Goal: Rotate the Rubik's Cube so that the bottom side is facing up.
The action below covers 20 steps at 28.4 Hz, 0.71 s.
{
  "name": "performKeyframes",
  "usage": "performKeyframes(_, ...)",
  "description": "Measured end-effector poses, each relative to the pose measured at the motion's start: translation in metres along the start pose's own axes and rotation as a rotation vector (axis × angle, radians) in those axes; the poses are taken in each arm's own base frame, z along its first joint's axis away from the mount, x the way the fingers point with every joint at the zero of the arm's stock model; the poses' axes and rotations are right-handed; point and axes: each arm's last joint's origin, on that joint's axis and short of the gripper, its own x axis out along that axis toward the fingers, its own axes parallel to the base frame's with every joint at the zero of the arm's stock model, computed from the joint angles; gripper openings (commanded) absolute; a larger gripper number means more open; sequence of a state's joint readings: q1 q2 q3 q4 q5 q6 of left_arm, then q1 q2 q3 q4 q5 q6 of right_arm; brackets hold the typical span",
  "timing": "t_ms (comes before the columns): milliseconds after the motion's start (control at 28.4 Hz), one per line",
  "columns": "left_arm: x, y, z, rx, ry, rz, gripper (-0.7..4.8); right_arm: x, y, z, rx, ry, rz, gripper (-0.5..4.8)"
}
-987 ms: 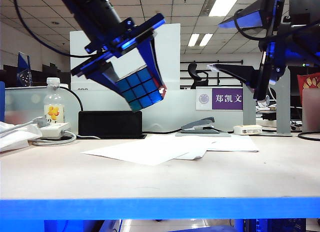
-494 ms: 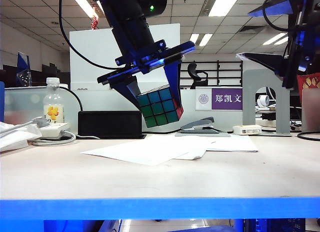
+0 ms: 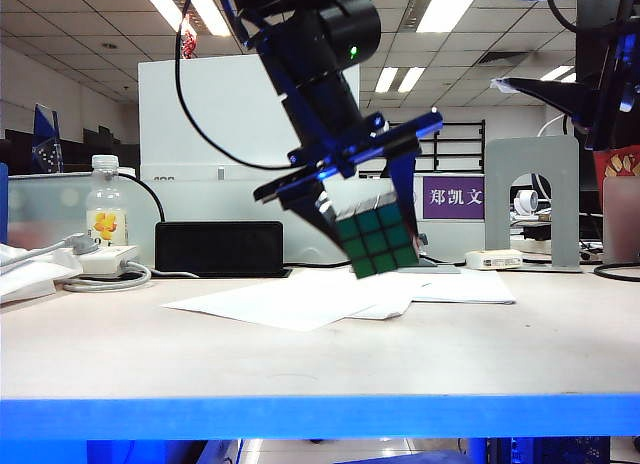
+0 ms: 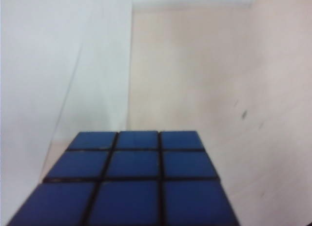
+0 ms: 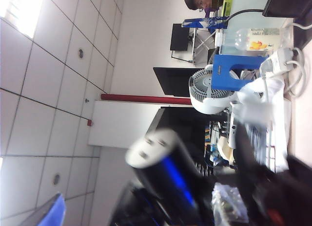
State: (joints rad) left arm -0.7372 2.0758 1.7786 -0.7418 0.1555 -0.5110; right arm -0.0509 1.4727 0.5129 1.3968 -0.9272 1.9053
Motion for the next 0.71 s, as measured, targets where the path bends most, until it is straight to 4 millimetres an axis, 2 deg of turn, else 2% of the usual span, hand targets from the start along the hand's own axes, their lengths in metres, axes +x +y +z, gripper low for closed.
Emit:
performKeyframes(106, 0.005, -0.007, 0.013, 0.014, 0.007, 0.017, -0.05, 0.0, 0.0, -0.001, -0.001, 0.015, -0.005, 3.91)
performKeyframes(282, 0.033, -0.003, 0.009, 0.024, 0.167, 0.107, -0.05, 0.0, 0.001, -0.001, -0.005, 0.016, -0.002, 3.91)
performKeyframes(494, 0.023, -0.008, 0.013, 0.022, 0.157, 0.105, -0.05, 0.0, 0.001, -0.001, -0.004, 0.016, -0.002, 3.91)
performKeyframes(635, 0.026, -0.006, 0.012, 0.007, 0.17, 0.128, -0.05, 0.0, 0.001, -0.001, 0.0, 0.016, -0.001, 3.91)
performKeyframes(705, 0.034, -0.004, 0.01, 0.004, 0.195, 0.142, -0.05, 0.0, 0.003, -0.002, -0.004, 0.017, 0.001, 3.91)
